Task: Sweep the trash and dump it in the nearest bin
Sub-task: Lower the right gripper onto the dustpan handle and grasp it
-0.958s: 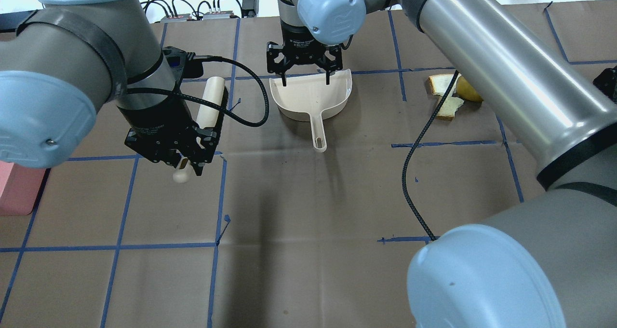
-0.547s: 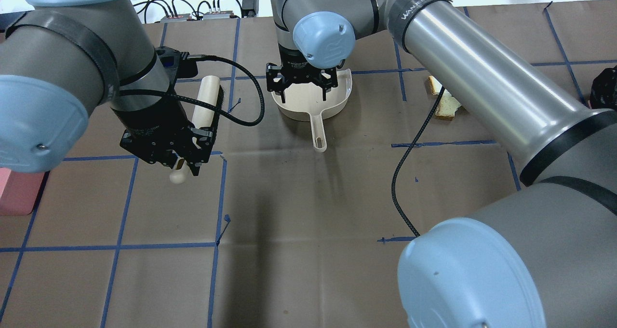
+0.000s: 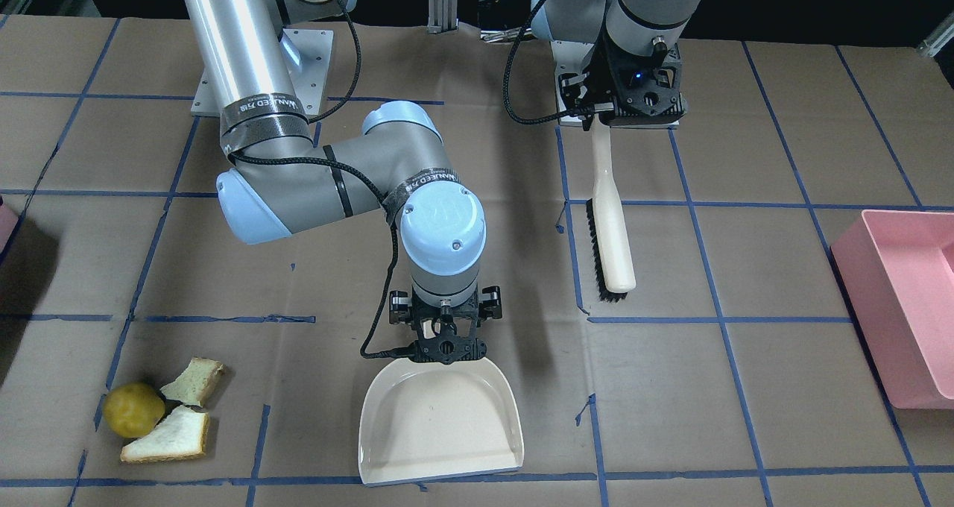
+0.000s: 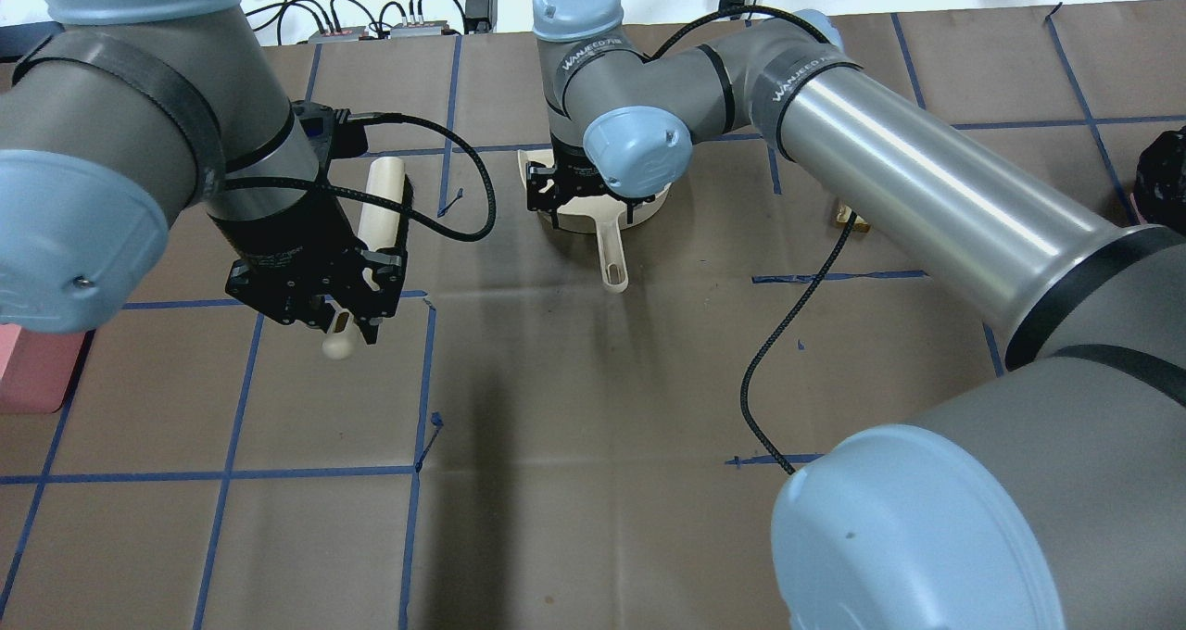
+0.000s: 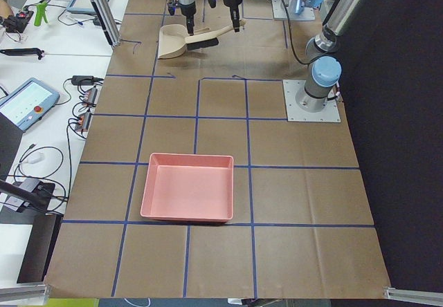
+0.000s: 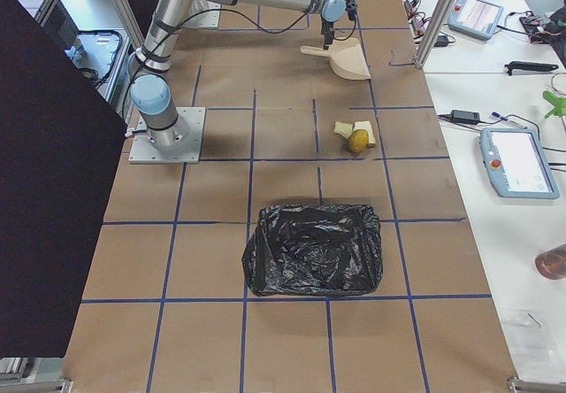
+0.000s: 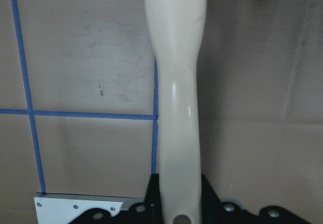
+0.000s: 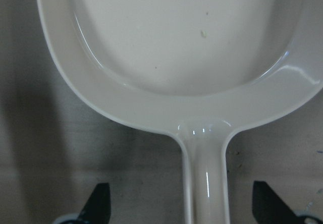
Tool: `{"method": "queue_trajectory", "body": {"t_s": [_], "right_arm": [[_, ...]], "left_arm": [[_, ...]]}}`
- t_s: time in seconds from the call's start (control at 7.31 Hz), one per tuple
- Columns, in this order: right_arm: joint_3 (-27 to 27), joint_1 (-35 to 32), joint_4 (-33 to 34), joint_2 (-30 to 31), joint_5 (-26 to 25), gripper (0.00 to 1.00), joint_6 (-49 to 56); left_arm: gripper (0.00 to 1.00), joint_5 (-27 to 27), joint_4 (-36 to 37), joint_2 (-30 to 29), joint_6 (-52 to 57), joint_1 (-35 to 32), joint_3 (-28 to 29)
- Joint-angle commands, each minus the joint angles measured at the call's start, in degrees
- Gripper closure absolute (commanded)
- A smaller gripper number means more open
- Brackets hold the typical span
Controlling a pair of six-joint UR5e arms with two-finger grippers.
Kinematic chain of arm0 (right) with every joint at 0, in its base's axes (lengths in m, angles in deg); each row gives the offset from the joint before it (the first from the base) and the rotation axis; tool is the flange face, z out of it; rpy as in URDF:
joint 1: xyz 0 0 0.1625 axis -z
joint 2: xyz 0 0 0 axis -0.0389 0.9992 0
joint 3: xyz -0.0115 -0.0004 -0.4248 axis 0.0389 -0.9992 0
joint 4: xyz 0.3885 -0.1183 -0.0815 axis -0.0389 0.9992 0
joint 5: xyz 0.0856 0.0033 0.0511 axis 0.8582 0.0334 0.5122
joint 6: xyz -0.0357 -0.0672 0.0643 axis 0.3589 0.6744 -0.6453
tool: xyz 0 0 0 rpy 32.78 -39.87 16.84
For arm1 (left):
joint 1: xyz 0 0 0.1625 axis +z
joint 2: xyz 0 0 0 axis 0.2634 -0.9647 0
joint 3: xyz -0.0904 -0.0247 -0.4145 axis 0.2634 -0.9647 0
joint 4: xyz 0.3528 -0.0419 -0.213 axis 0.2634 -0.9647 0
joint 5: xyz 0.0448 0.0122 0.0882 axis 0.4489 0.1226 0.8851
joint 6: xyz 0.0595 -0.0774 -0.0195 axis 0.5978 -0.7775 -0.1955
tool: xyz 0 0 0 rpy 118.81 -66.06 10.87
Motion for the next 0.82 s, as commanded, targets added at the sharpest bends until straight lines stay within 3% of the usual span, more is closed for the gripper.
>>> {"method": "queue_trajectory", "body": {"t_s": [0.0,0.41,0.68], "right_arm": [[4.4,0.2,5.9,0.0,0.1,0.00,0.2],[3.7,0.7,5.7,0.3,-0.3,0.03,-0.1],[3.6,0.7,5.6,0.3,-0.4,0.42,-0.1]], "left_arm": [[1.00,-1.1,0.2,-0.4,-0.2,0.0,-2.3],[1.00,-0.9,2.7,-0.4,0.2,0.0,-3.3],[1.00,-0.8,3.2,-0.3,0.6,0.0,-3.2]]}}
